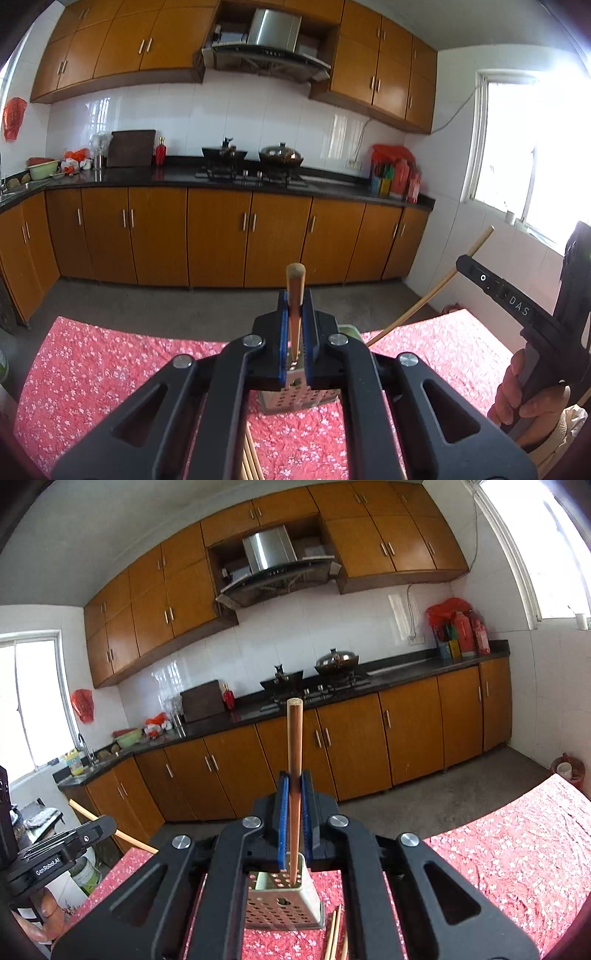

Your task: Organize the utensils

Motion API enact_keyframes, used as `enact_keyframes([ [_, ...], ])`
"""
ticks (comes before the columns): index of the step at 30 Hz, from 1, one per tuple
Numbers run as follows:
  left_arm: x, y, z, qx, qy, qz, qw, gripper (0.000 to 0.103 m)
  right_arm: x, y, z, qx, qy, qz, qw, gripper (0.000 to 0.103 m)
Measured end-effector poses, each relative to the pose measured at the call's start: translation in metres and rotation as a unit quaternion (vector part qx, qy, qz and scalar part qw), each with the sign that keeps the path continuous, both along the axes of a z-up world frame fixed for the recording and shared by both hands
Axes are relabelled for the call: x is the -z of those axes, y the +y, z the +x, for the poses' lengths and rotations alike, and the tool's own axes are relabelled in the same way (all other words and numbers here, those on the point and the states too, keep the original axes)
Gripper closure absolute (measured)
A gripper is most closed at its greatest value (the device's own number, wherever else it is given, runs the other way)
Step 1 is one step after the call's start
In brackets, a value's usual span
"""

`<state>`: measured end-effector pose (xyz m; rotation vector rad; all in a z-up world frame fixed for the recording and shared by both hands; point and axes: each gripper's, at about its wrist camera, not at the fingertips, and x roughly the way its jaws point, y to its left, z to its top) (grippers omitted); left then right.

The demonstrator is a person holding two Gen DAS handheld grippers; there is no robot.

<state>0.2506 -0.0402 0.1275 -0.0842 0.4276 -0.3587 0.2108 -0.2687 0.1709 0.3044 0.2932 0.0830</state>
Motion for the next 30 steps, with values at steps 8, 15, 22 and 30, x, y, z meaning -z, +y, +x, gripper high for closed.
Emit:
enact_keyframes([
  [8,0.022,0.003,0.018,-0.009,0.028,-0.005,0.9996,0.095,0.010,0.008,0.005,-0.001,0.025,-0.010,1.000,0.088],
  [15,0.019,0.021,0.011,-0.028,0.016,-0.021,0.9993,0.084,0.006,0.000,-0.012,0.013,0.018,-0.007,1.000,0.071],
  [22,0.015,0.049,-0.019,-0.063,0.000,-0.030,0.9976,0.080,0.029,-0.020,-0.042,0.031,0.059,-0.014,0.998,0.071],
  [30,0.087,0.086,-0.051,-0.110,0.066,0.002,0.9917,0.079,0.125,-0.019,-0.067,0.007,0.216,-0.023,0.976,0.075],
])
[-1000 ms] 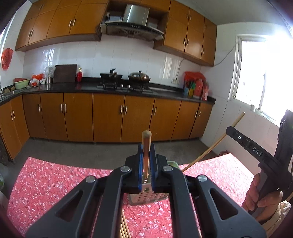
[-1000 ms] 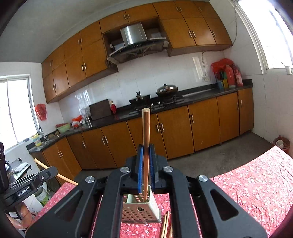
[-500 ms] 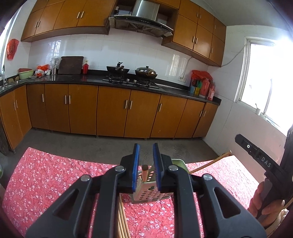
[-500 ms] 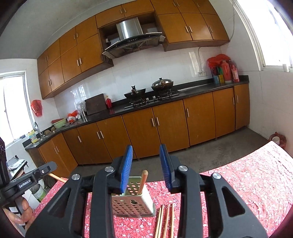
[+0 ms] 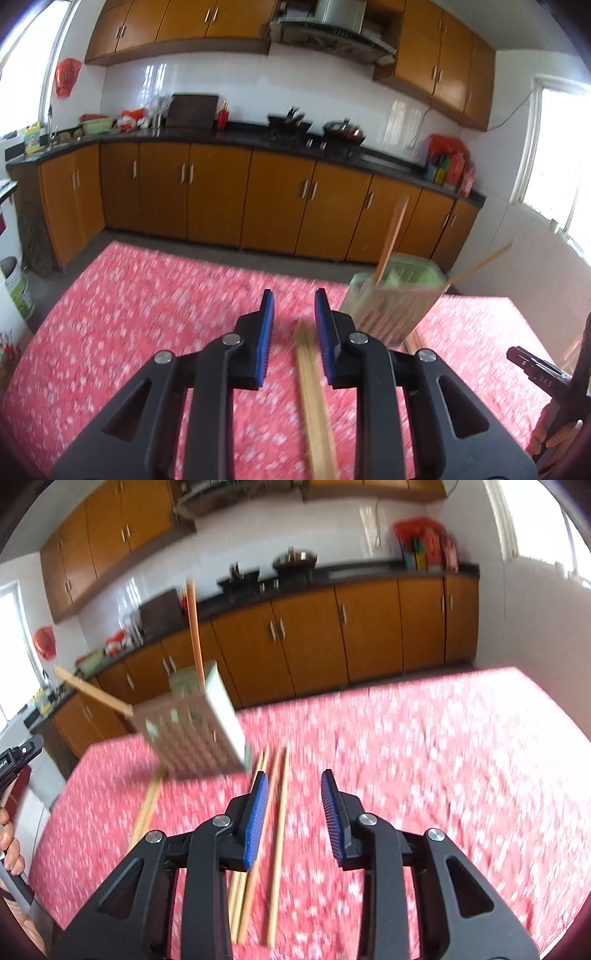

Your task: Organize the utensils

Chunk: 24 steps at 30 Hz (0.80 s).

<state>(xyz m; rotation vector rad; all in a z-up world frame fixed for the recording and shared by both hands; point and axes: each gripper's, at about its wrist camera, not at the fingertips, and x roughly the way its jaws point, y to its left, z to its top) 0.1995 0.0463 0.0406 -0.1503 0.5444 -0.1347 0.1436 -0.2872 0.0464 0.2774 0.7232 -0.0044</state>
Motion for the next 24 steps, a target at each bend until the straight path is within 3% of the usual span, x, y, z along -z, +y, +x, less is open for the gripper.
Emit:
enact_keyframes([
  [4,0.053,0.007,-0.011,-0.010,0.056,0.023,0.9981,0.079,0.039,0.018,-0.008,-0.026,0.057,0.008,0.998,0.080],
  [10,0.096,0.009,-0.025,-0.004,0.101,0.025,0.9945,0.079,0.074,0.037,-0.008,-0.045,0.102,0.006,0.994,0.082],
  [13,0.104,0.006,-0.027,0.003,0.114,0.019,0.9933,0.079,0.080,0.042,-0.007,-0.049,0.107,0.000,0.993,0.082],
  [18,0.109,-0.005,-0.028,0.023,0.123,0.013,0.9920,0.079,0.085,0.045,-0.003,-0.040,0.110,-0.023,0.993,0.095],
  [24,0.115,-0.022,-0.024,0.048,0.140,0.005,0.9890,0.079,0.085,0.024,-0.002,0.009,0.112,-0.026,0.993,0.095],
])
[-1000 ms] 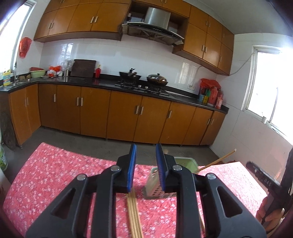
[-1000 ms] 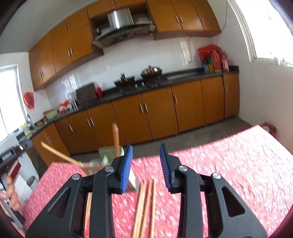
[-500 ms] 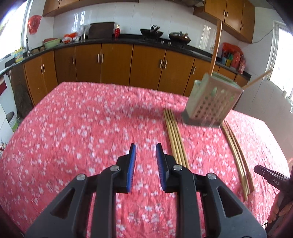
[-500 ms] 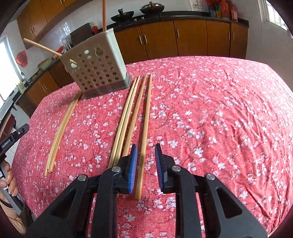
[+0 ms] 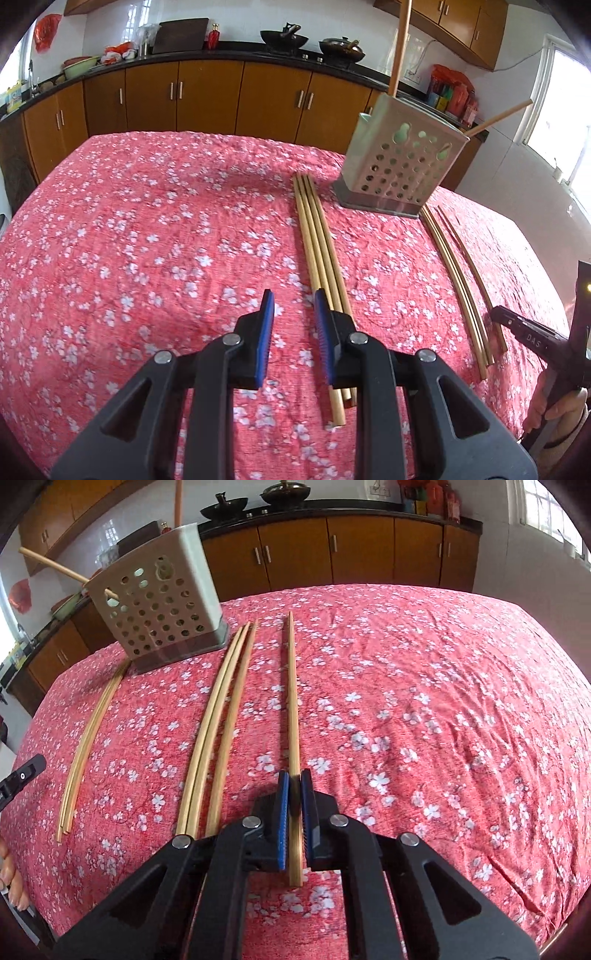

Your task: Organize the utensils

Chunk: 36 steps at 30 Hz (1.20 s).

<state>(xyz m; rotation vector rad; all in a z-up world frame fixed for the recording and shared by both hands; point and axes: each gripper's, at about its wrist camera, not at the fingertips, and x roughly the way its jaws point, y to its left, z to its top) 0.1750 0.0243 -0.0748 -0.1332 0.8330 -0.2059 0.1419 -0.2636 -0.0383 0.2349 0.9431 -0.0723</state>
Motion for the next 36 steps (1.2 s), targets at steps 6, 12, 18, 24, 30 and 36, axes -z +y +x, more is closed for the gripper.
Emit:
enact_keyframes([
  [6,0.010,-0.014,0.002,0.024,0.015,0.014,0.9995,0.082,0.001,-0.009,-0.002,0.005,0.000,0.004,1.000,0.095],
  [12,0.022,-0.023,0.002,0.039,0.034,0.034,0.9981,0.087,0.001,-0.015,-0.007,0.005,-0.001,0.007,1.000,0.095],
  [18,0.025,-0.023,0.007,0.031,0.039,0.052,0.9974,0.088,0.001,-0.003,-0.005,0.003,-0.001,0.001,1.000,0.095],
  [24,0.025,-0.024,0.012,0.017,0.035,0.071,0.9967,0.094,0.002,0.009,-0.002,-0.009,0.000,-0.005,1.000,0.095],
  [30,0.026,0.006,0.030,-0.036,0.042,0.074,0.9958,0.095,0.004,0.001,0.006,-0.001,0.002,-0.011,1.000,0.095],
  [36,0.026,0.042,0.038,-0.059,0.040,0.043,0.9965,0.094,0.006,-0.019,0.010,0.018,-0.002,-0.006,1.000,0.095],
])
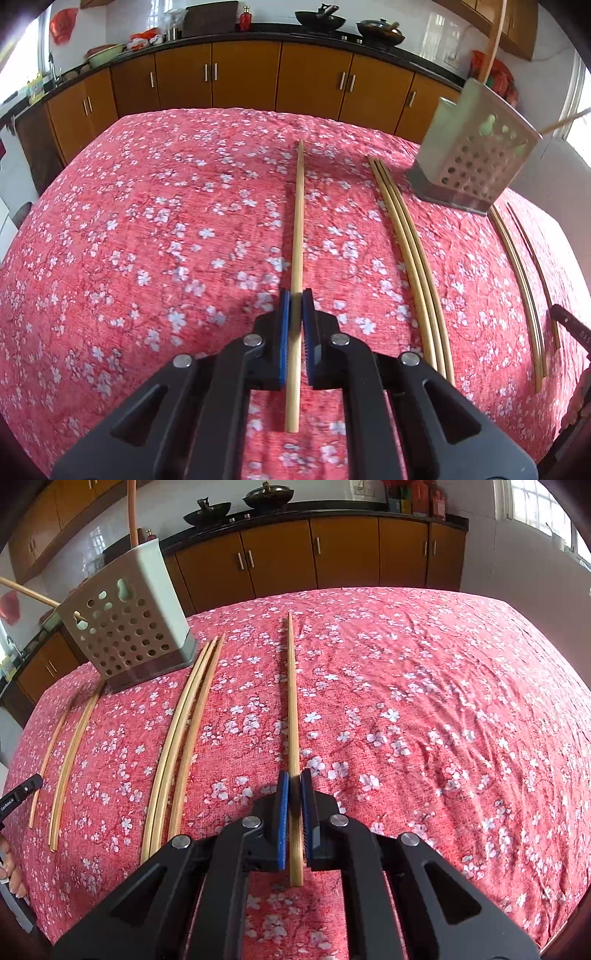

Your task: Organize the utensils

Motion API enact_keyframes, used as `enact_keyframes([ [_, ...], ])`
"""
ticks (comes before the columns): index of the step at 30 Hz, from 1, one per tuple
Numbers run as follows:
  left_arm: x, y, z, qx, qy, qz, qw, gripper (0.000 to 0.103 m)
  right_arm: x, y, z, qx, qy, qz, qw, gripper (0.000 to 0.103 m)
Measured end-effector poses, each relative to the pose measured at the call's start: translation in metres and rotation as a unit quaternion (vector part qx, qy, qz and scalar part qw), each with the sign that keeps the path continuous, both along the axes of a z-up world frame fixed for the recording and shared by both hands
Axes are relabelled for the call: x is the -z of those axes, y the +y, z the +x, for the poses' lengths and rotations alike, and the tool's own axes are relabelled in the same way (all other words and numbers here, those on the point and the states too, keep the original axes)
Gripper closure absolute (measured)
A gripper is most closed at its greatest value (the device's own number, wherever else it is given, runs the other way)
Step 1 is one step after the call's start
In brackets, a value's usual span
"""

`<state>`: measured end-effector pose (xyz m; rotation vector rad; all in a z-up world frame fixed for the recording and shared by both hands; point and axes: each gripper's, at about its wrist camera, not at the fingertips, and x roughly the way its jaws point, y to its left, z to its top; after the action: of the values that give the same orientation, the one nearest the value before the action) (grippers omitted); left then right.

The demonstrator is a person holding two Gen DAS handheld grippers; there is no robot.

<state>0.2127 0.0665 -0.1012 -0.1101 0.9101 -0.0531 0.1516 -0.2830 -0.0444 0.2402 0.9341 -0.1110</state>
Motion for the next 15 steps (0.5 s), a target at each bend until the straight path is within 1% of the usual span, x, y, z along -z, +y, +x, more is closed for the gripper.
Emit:
enact_keyframes([
  [5,0.0004,0.0005,-0.0011,0.001,-0.004,-0.008,1.0000,0.094,0.0020,0.0086,-0.0025,-0.007,-0.008,-0.031,0.999,0.095],
  [9,0.0009,0.0035,-0.0031,0.000,-0.005,-0.015,0.9999,0.094,0.0014,0.0058,-0.0051,-0.006,-0.009,-0.024,1.000,0.095],
  [15,0.0008,0.0035,-0.0043,-0.001,-0.005,-0.008,1.0000,0.094,0.0006,0.0058,-0.0047,-0.012,-0.006,-0.028,1.000,0.095],
])
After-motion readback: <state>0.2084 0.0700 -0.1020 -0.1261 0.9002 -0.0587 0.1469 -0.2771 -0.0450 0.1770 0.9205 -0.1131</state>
